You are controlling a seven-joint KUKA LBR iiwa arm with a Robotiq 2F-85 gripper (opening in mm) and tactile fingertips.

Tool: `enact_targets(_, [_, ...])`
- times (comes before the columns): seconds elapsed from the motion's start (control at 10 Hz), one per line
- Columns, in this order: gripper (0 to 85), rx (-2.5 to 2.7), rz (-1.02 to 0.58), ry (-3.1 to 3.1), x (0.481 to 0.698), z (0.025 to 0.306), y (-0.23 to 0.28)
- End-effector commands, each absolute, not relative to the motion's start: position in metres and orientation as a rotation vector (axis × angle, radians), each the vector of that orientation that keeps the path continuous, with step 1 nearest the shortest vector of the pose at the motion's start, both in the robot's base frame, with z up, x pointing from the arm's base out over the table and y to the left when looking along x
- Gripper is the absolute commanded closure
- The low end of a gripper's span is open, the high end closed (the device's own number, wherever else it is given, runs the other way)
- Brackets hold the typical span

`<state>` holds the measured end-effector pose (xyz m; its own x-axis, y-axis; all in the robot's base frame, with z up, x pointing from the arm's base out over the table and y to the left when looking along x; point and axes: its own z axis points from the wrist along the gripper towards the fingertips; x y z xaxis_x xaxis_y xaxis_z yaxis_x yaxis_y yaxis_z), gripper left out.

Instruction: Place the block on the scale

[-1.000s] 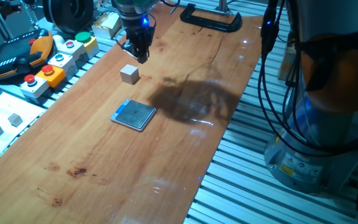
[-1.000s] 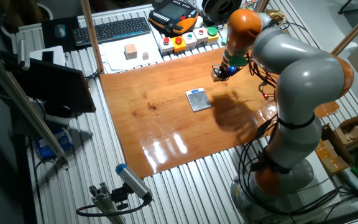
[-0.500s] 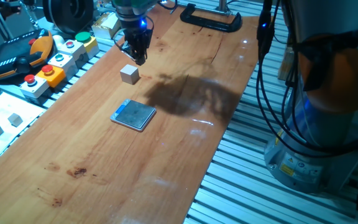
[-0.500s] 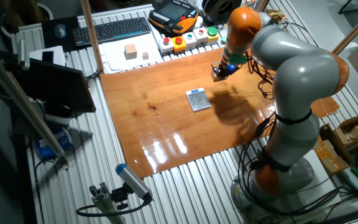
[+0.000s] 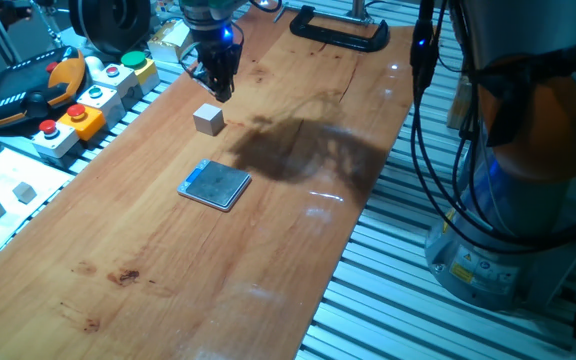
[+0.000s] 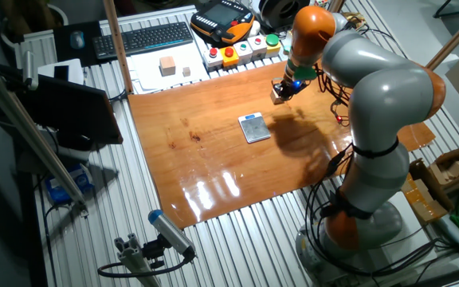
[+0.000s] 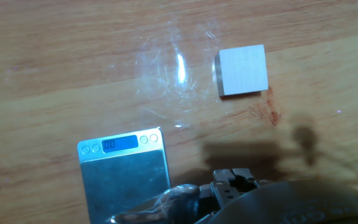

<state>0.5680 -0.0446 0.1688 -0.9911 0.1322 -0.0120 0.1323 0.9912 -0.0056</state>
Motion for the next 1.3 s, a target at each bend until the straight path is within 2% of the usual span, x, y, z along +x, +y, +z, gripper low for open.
enact_targets(0.0, [84.3,0.205,-0.015,3.12,0.568,0.169,-0.044])
enact_targets(0.6, [84.3,0.15,-0.092,3.096,0.568,0.169,-0.044])
enact_targets(0.9, [83.7,0.143,-0.023,3.094,0.574,0.167,-0.047])
enact_targets(1.0, [72.0,0.139,-0.011,3.092,0.576,0.167,-0.049])
enact_targets(1.2, [39.0,0.132,-0.006,3.088,0.582,0.165,-0.052])
